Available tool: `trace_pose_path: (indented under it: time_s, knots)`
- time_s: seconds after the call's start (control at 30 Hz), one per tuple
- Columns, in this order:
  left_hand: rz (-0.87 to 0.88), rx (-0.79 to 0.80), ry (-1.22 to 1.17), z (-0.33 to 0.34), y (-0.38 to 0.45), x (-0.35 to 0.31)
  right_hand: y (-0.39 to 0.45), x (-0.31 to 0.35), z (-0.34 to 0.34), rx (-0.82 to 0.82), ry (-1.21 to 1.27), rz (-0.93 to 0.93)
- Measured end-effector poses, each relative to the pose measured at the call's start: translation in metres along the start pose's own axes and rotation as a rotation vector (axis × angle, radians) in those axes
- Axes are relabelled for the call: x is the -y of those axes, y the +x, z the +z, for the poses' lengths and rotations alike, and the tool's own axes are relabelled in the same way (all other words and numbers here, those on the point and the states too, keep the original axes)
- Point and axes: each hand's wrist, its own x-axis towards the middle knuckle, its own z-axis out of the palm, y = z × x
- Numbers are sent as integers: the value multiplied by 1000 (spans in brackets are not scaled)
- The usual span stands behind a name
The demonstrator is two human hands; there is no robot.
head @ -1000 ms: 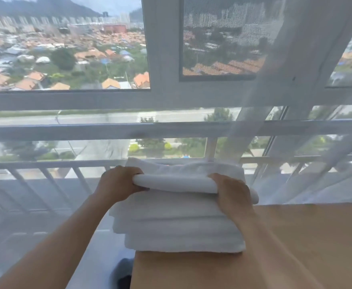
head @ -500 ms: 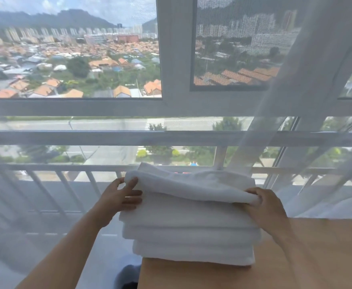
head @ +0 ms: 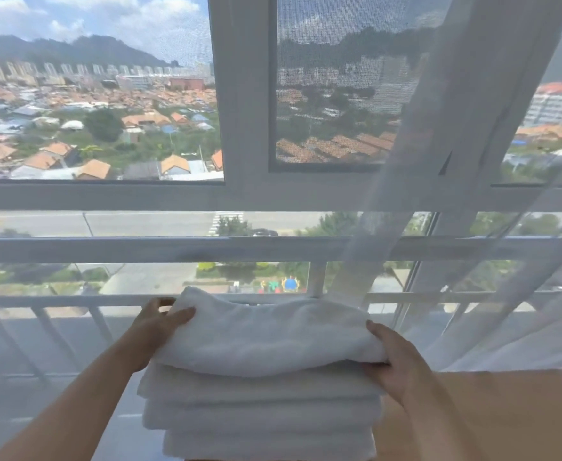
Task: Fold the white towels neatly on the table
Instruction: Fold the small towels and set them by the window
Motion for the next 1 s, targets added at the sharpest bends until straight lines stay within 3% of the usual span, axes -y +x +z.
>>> trace_pose_path:
  time_s: [0.07,0.17,0.23,0.3,0.37,0.43,0.5,0.6,0.73,0.87,1.0]
  knots:
    - [70,-20,-25,3,-2,-1,-1,2,10,33,-41,-86]
    - [151,-29,-102,-4,-5,0,-5,11,13,84,-240,-465]
    - [161,-66,-131,-10,-6,3,-6,14,7,168,-274,-586]
    - [135,-79,-79,-14,-6,10,-2,11,-2,214,-129,-497]
    - [106,-49,25,-13,-7,19,4,4,-9,245,43,-273]
    - [94,-32,74,-12,-6,26,5,-3,-10,302,29,-42]
    - [102,-26,71,-13,-5,27,9,-5,-6,324,-24,35]
    - [133,-18,-19,-14,-5,26,12,2,0,299,-73,47]
    - [142,47,-124,-14,-2,26,11,15,1,380,-162,-7]
    - [101,93,-207,-19,3,27,7,17,-6,499,-95,-182]
    - [28,79,-76,-22,8,33,10,3,-16,386,8,-199]
